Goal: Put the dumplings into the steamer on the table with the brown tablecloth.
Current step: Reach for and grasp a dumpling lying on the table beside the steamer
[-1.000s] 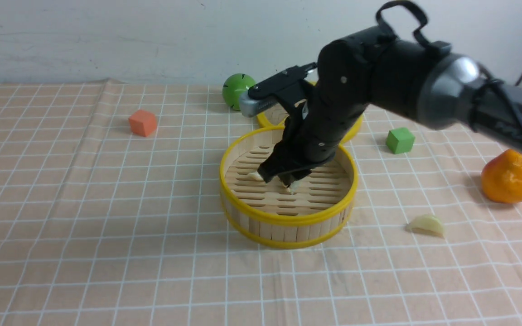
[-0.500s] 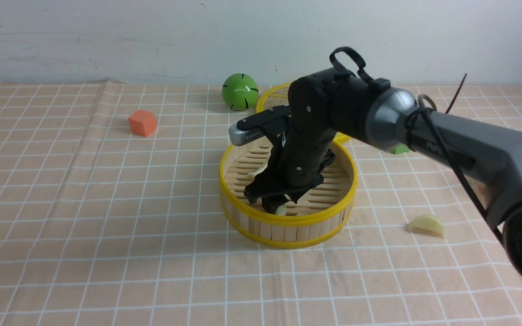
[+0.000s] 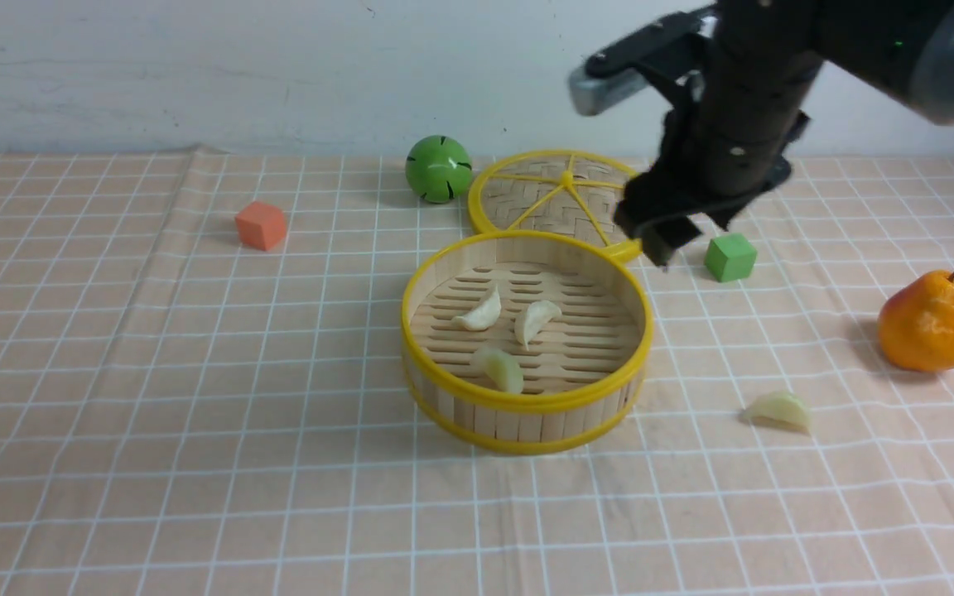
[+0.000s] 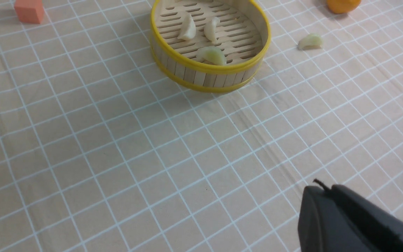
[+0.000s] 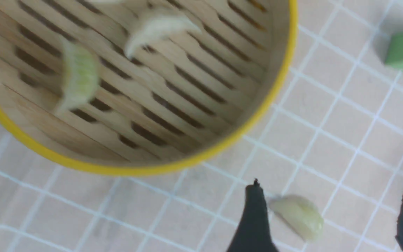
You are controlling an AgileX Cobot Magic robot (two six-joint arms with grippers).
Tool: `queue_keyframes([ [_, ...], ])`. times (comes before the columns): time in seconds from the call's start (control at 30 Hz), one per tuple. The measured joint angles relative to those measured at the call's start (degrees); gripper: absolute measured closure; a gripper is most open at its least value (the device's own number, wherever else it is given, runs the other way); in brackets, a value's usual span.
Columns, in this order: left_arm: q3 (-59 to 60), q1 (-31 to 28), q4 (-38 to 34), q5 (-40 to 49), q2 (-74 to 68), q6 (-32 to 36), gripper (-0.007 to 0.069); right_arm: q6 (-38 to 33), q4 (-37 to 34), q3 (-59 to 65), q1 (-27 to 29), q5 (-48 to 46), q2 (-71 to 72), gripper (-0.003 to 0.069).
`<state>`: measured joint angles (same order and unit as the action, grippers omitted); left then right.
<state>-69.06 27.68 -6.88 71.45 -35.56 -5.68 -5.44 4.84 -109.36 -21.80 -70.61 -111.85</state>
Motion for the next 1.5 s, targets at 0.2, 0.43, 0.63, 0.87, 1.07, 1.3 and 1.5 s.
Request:
queue_keyframes([
  [0.2, 0.0, 0.0, 0.0, 0.0, 0.0, 0.0, 0.0607, -9.5, -9.0, 14.7, 9.1, 0.6, 0.6, 0.0229],
  [0.43, 0.0, 0.0, 0.1, 0.0, 0.0, 0.0, 0.0603, -16.4, -10.9, 25.5, 13.1, 14.1, 0.6, 0.0246],
  [0.63, 0.0, 0.0, 0.9, 0.0, 0.0, 0.0, 0.0603, -16.6, -8.5, 26.8, 13.6, 25.0, -0.6, 0.0246],
  [0.87, 0.0, 0.0, 1.0, 0.0, 0.0, 0.0, 0.0599, -17.7, -8.6, 26.8, 13.6, 26.9, -4.9, 0.0249],
  [1.07, 0.0, 0.0, 1.1, 0.0, 0.0, 0.0, 0.0594, -18.1, -8.6, 26.7, 13.6, 26.1, -5.3, 0.0330],
  [1.3, 0.0, 0.0, 1.1, 0.0, 0.0, 0.0, 0.0589, -17.6, -7.6, 26.6, 13.6, 24.0, -5.3, 0.0512],
  [1.5, 0.0, 0.0, 1.1, 0.0, 0.0, 0.0, 0.0586, -13.5, -6.7, 26.0, 13.6, 21.5, -5.4, 0.0425],
])
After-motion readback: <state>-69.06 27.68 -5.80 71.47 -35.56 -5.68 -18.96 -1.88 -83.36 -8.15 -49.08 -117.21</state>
